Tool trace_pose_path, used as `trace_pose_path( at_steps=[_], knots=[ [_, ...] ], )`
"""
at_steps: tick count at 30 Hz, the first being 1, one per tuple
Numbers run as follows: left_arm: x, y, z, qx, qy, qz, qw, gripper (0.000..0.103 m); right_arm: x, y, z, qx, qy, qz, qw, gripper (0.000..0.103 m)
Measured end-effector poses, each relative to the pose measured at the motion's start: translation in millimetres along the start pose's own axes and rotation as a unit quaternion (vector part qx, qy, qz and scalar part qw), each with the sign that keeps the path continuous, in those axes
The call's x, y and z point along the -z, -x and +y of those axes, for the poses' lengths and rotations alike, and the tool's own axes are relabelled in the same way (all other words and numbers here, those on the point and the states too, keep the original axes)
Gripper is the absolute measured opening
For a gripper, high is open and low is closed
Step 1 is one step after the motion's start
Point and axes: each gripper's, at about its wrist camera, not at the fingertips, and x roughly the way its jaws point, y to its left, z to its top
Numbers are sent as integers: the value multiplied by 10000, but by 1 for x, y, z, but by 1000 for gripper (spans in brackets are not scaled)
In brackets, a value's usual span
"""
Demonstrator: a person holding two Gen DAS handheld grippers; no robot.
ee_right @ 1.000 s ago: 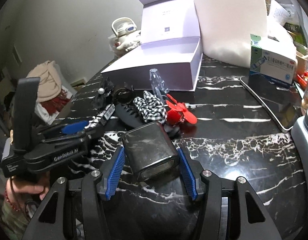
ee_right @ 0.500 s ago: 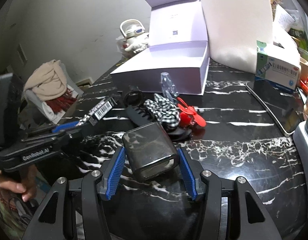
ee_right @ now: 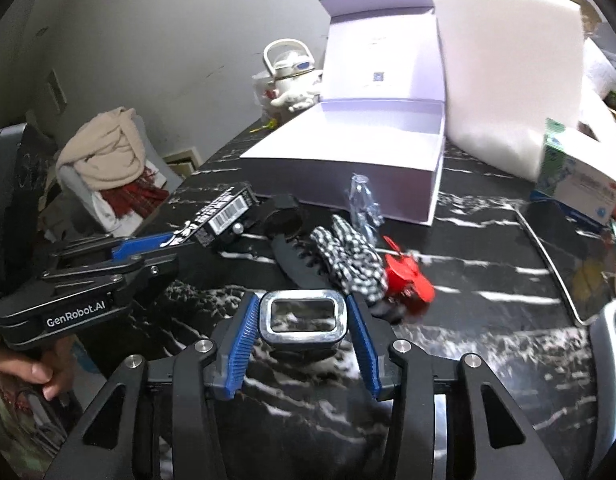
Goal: Organize rigid objects
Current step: 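Carry both items into the lavender box while the right tool releases the container inside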
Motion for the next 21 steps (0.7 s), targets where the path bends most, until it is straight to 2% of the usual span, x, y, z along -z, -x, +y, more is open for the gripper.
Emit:
trace_pose_path(
  at_steps=[8,21],
  knots=[
    [-15,-4,9,47,166,98,9998,25,-12,-6,-5,-243,-43,138,9996,44],
    [-67,-6,12,119,137,-25,9998,25,-54,2,-15,-72,71,6,9999,44]
  ],
)
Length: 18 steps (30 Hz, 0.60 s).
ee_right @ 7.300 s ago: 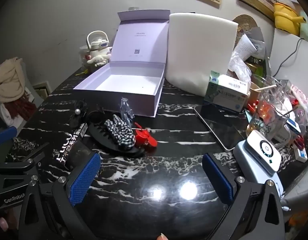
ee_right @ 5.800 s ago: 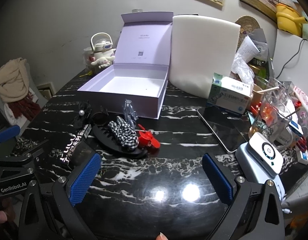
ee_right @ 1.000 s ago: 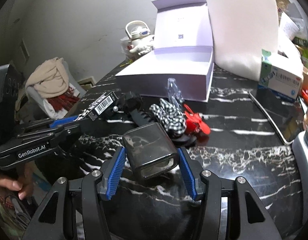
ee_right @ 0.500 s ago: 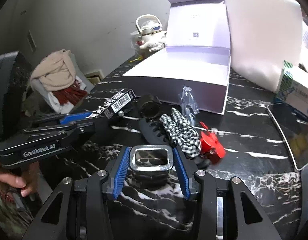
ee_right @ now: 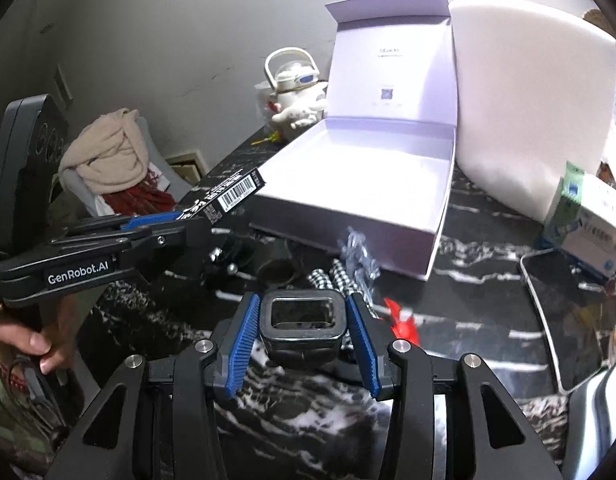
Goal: Organize rigid objects
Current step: 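Carry both items into the lavender box while the right tool releases the container inside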
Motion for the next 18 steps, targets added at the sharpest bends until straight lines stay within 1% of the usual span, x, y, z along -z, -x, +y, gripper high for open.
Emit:
trace_pose_path(
  at_steps=[10,18],
  knots=[
    [-51,-12,1,22,-84,-102,9999,25,-48,5,-10,219,157,-249,9993,44],
    [-79,-31,-2,61,-165,-58,9998,25,-82,-5,-26,308,233,-329,9987,44]
  ],
)
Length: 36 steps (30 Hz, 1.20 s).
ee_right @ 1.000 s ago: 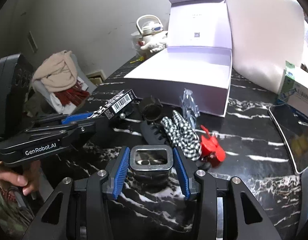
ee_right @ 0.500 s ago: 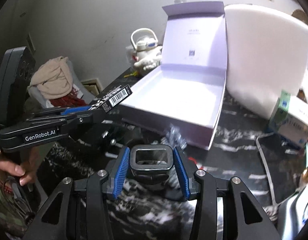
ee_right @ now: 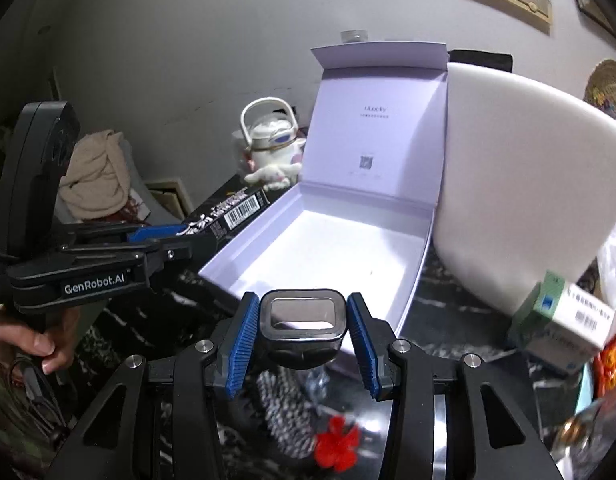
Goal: Organize rigid objects
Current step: 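Carry both items into the lavender box while the right tool releases the container inside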
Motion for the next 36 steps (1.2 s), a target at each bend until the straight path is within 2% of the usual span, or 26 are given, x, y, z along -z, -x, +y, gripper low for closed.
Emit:
trace_pose_path(
  at_steps=[15,20,25,36],
  knots=[
    [-47,-58,8,-117,-95,234,9996,25,-50,-48,-32,39,116,19,9999,44],
    [-59,-81,11,-258,-213,309,9990,25,-58,-68,-40,48,148,116,9998,44],
    [-67,-103,17,-252,-235,418,9985,25,-68,-87,-49,57,234,163,9996,44],
    [-71,-137,27,-544,-331,562,9964,25,-77,-121,-63,161,191,354,9991,44]
  ],
)
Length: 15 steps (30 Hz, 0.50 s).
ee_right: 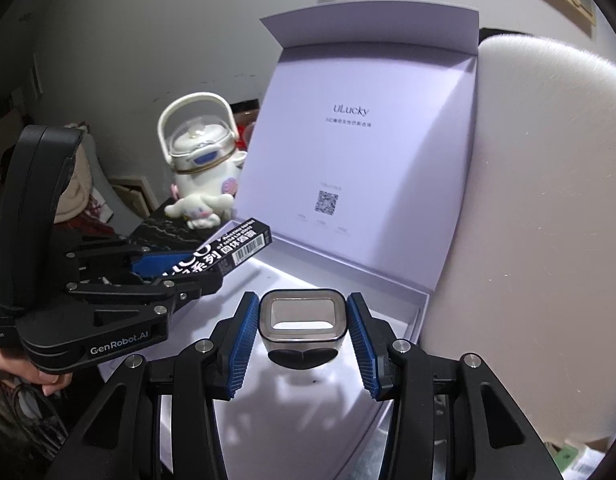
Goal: Organize rigid objects
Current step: 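Carry both items into the lavender box while the right tool releases the container inside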
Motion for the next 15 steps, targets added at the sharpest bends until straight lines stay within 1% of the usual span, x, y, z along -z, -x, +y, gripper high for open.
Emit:
trace_pose_path(
  at_steps=[4,7,8,9,11,13,15],
  knots=[
    [0,-8,3,-6,76,51,10000,25,1,-10,-4,19,-79,66,9999,45],
    [-2,-14,4,-152,185,244,9994,25,2,-14,-9,-84,-233,139,9996,45],
    [-2,-17,4,-186,221,324,9991,25,2,-16,-11,-87,-292,166,9994,47],
    [-2,-20,6,-191,266,386,9987,25,3,-15,-12,-50,-321,164,9993,55],
    [-1,-22,10,-185,376,456,9981,25,2,-14,-13,11,-362,136,9992,62],
    [1,-25,13,-328,424,540,9971,25,2,-12,-14,16,-374,118,9992,62],
    [3,-27,15,-463,438,618,9961,26,1,-10,-14,51,-386,126,9992,65]
  ],
)
